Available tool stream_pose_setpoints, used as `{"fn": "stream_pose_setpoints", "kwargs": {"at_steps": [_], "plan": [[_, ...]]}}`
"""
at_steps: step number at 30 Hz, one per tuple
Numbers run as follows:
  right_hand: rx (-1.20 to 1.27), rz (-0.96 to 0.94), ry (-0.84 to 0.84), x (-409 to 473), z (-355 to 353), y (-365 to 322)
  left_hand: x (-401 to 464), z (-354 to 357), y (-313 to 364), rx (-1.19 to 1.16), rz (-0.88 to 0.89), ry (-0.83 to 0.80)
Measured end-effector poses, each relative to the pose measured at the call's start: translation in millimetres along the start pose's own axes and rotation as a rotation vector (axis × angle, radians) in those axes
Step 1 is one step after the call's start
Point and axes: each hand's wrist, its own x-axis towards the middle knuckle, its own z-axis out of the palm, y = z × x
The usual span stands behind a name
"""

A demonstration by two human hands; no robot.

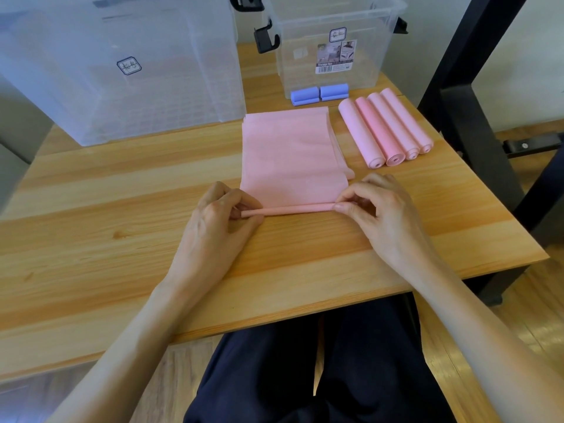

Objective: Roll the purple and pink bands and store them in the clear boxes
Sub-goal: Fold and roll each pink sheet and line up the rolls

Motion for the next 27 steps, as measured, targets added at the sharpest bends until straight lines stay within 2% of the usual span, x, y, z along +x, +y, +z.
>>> {"fn": "stream_pose_setpoints", "kwargs": {"at_steps": [7,14,18,22,27], "plan": [[0.131,-0.002,-0.015,0.7,-6.9,-1.9,0.4,-6.3,5.1,-0.107,-0.107,-0.024],[0.233,0.004,-0.025,3.6,-13.6,0.0,5.6,-15.5,18.0,-0.682,-0.353,-0.221],[0.266,0.008,-0.061,3.3,-16.8,1.2,11.6,-14.8,19.2,-0.923,-0.368,-0.331],[0.295,0.014,-0.097,3.3,-17.3,-0.5,19.7,-9.1,24.9,-0.936,-0.376,-0.396],[0.313,0.058,-0.095,1.0,-20.3,-5.7,27.1,-4.3,29.7,-0.971,-0.399,-0.322]]}}
